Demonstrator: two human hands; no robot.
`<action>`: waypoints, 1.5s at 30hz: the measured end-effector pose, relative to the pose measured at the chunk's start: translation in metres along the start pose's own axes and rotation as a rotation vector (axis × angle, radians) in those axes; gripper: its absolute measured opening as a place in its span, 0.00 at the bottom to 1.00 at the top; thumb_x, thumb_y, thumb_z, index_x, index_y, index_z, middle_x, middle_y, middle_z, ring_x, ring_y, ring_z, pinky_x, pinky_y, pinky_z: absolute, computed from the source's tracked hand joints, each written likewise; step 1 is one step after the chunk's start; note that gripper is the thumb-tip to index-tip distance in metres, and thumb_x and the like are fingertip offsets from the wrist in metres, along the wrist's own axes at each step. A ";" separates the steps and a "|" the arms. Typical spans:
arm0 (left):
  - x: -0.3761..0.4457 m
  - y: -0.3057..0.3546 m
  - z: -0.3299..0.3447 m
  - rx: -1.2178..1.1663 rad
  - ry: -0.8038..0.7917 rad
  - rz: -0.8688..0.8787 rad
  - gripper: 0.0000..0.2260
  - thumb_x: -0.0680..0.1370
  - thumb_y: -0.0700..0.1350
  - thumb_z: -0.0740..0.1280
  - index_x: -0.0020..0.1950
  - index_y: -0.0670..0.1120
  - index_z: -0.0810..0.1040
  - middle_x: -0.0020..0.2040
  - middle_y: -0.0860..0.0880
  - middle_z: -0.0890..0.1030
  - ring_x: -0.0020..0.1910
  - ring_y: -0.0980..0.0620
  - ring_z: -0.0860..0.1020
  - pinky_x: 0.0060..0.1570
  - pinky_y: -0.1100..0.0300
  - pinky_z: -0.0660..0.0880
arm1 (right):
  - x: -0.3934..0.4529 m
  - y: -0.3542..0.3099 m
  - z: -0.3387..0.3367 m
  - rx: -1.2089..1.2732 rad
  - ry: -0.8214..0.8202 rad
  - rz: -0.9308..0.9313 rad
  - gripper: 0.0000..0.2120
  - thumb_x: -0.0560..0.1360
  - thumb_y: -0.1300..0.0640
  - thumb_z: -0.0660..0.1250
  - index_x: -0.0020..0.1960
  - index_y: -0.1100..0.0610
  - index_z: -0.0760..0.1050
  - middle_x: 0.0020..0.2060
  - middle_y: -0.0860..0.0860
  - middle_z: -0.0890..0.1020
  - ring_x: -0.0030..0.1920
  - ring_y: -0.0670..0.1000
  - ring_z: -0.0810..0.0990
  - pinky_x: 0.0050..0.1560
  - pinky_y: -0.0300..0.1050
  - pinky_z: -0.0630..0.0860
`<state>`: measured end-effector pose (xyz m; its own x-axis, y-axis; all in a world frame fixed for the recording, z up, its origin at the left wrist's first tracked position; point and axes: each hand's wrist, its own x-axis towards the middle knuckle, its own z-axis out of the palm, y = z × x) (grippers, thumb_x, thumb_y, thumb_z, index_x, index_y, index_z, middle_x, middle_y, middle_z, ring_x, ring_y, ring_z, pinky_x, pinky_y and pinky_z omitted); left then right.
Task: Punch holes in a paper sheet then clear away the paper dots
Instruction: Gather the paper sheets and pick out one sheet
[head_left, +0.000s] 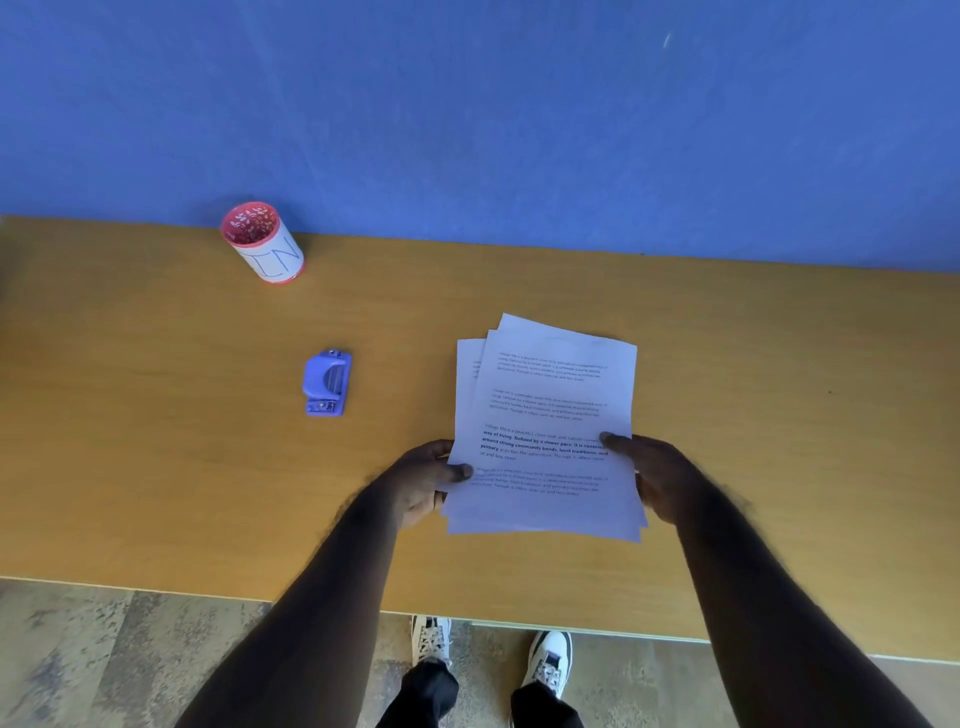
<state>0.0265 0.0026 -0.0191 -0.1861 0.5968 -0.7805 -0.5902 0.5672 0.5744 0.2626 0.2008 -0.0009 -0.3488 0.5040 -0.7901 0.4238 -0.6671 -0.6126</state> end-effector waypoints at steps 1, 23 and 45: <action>0.000 0.000 -0.001 0.040 -0.028 -0.009 0.16 0.75 0.32 0.70 0.61 0.43 0.78 0.57 0.44 0.85 0.57 0.43 0.82 0.60 0.45 0.77 | -0.001 0.001 -0.002 0.038 -0.079 -0.012 0.17 0.77 0.59 0.69 0.65 0.63 0.77 0.57 0.59 0.85 0.57 0.62 0.83 0.61 0.60 0.78; -0.039 0.111 0.038 0.062 0.086 0.677 0.15 0.63 0.45 0.78 0.48 0.54 0.86 0.53 0.48 0.86 0.55 0.44 0.83 0.59 0.44 0.77 | -0.053 -0.067 0.030 -0.020 -0.032 -0.637 0.12 0.76 0.67 0.70 0.56 0.55 0.82 0.51 0.49 0.87 0.51 0.50 0.86 0.49 0.41 0.81; -0.044 0.114 0.051 0.275 0.046 0.691 0.11 0.68 0.43 0.76 0.49 0.55 0.86 0.53 0.50 0.86 0.53 0.49 0.84 0.57 0.47 0.79 | -0.055 -0.071 0.032 0.128 -0.129 -0.712 0.14 0.74 0.69 0.71 0.58 0.58 0.82 0.55 0.54 0.86 0.55 0.54 0.85 0.52 0.45 0.81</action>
<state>0.0079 0.0700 0.0936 -0.4799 0.8479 -0.2251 -0.1099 0.1964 0.9743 0.2252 0.2022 0.0867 -0.6022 0.7759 -0.1882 -0.0403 -0.2650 -0.9634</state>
